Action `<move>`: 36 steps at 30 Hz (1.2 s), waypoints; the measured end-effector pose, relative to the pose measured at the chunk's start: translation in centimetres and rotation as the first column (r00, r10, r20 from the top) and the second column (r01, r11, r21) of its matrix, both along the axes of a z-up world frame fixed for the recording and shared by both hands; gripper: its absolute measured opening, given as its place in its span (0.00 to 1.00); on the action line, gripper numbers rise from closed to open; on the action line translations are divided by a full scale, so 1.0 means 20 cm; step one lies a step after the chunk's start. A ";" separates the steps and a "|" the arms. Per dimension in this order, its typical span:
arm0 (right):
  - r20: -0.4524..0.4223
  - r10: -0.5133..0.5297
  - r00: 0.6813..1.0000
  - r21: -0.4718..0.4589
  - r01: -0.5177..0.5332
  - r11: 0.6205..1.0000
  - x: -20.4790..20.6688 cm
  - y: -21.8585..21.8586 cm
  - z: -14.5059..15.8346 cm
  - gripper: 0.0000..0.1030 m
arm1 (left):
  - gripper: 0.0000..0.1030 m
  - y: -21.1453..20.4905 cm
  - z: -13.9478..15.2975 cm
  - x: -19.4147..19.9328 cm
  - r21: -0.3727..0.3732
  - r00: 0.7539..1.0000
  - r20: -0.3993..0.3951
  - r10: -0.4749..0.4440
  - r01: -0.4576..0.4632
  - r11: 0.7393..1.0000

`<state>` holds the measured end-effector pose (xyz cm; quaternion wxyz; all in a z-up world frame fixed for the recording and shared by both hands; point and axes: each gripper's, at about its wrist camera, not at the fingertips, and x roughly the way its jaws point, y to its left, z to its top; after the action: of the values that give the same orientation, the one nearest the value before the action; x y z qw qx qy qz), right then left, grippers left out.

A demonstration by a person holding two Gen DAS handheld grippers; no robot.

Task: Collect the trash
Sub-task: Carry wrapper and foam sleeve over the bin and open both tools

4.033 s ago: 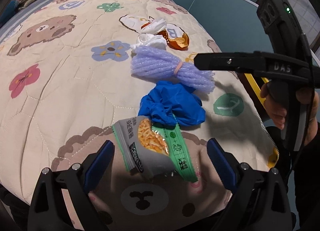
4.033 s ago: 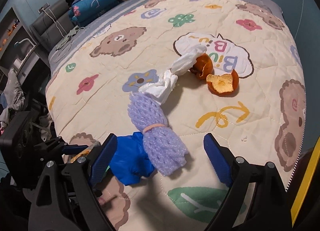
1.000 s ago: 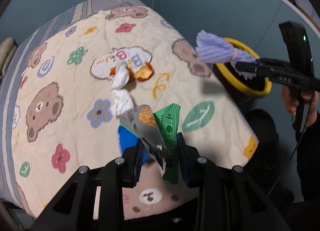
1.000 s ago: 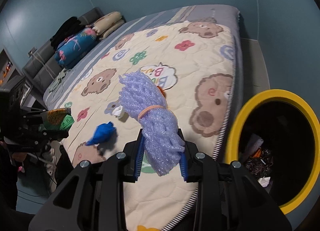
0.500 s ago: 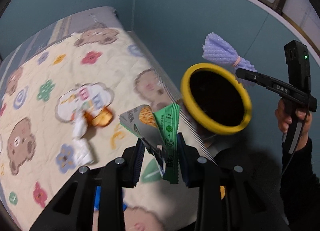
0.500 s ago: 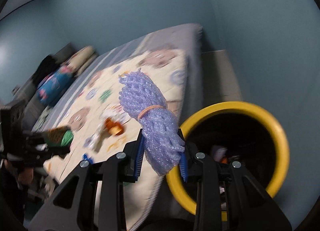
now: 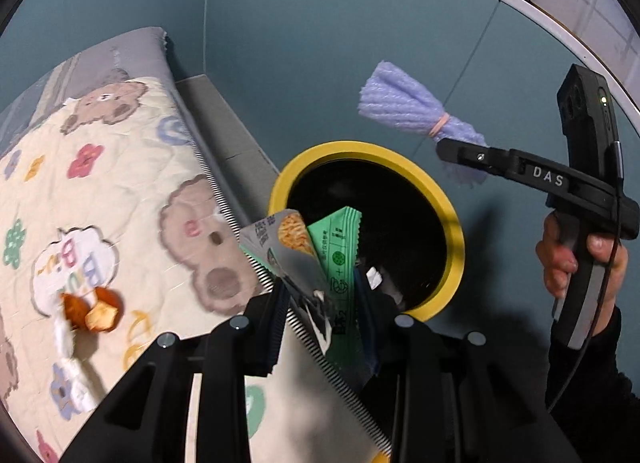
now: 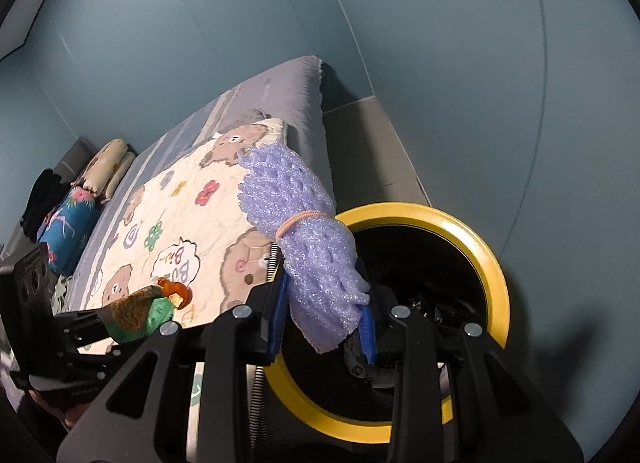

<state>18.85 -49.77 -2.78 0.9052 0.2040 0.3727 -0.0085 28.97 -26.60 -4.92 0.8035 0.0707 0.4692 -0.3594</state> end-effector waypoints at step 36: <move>-0.099 -0.147 0.984 0.032 0.151 0.988 0.07 -0.20 -0.22 0.59 | 0.86 -0.25 -0.24 -0.01 -0.015 0.993 0.022 0.120 -0.120 0.993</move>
<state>20.22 -53.78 -7.28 0.8788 0.2485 0.3996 -0.0784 28.69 -31.52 -9.80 0.8295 0.0412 0.4609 -0.3129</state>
